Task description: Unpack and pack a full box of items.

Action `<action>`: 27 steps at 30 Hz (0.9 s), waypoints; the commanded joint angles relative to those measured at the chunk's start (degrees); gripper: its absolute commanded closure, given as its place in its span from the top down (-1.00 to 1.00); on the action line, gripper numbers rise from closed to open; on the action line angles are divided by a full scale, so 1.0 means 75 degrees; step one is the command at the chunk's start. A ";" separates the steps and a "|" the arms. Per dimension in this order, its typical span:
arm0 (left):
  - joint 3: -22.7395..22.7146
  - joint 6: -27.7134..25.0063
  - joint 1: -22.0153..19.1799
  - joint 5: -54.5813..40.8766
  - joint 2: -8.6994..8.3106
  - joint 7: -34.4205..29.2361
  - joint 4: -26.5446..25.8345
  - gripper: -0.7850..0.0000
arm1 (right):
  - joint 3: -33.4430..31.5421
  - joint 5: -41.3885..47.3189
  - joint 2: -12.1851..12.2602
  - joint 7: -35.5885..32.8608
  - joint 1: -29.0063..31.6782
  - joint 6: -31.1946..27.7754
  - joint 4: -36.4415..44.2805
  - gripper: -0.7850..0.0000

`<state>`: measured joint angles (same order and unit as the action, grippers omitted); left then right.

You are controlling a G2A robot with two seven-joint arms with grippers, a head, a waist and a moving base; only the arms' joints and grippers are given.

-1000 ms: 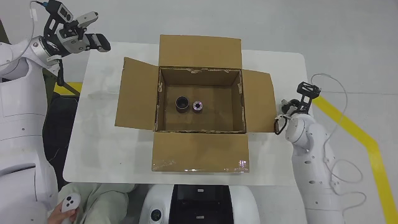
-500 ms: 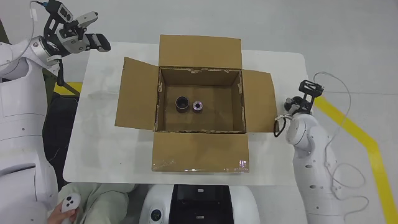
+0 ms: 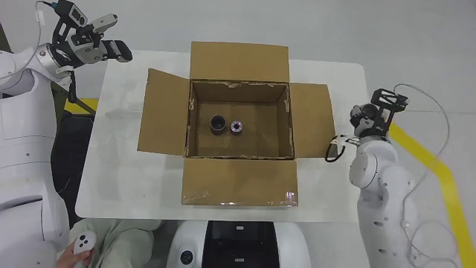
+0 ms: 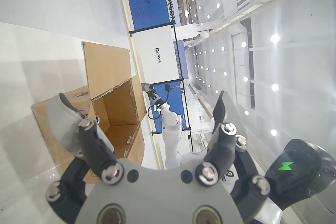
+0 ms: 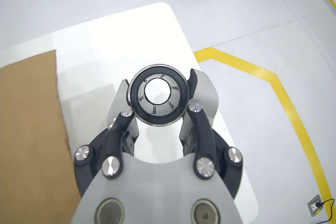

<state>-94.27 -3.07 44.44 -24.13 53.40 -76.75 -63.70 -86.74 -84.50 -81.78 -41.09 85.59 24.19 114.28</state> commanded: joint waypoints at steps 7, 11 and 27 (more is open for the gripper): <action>0.0000 0.0000 0.0000 0.0000 0.0000 0.0000 0.0000 1.00 | 0.0348 -0.0469 -0.0013 0.0034 0.0380 -0.0115 0.1157 -1.00; 0.0000 0.0000 0.0000 0.0000 0.0000 0.0000 0.0000 1.00 | 0.0677 -0.0734 -0.0026 0.0079 0.0519 -0.0248 0.1630 -1.00; 0.0000 0.0000 0.0000 0.0000 0.0000 0.0000 0.0000 1.00 | 0.2609 -0.1700 -0.0105 0.0088 0.0477 -0.1160 0.2363 -1.00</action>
<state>-94.27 -3.07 44.44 -24.13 53.40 -76.75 -63.70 -68.49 -97.04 -82.51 -40.51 89.25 15.98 132.18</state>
